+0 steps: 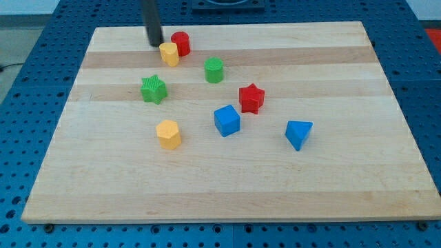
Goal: Separate the yellow heart from the red circle
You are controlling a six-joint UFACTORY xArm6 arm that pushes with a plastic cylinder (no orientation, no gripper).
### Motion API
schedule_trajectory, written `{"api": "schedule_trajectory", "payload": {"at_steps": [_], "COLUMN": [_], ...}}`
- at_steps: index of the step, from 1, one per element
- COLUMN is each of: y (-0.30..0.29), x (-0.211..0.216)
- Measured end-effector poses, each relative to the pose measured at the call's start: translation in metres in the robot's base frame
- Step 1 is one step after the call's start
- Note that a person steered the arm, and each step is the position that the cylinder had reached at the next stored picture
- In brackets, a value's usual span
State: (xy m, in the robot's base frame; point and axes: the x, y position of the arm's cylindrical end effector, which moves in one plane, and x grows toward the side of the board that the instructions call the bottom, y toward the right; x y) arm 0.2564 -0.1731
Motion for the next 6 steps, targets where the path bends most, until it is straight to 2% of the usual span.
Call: {"api": "schedule_trajectory", "payload": {"at_steps": [1, 5, 6], "y": [-0.015, 0.037, 0.068], "x": [0.009, -0.043, -0.043]}}
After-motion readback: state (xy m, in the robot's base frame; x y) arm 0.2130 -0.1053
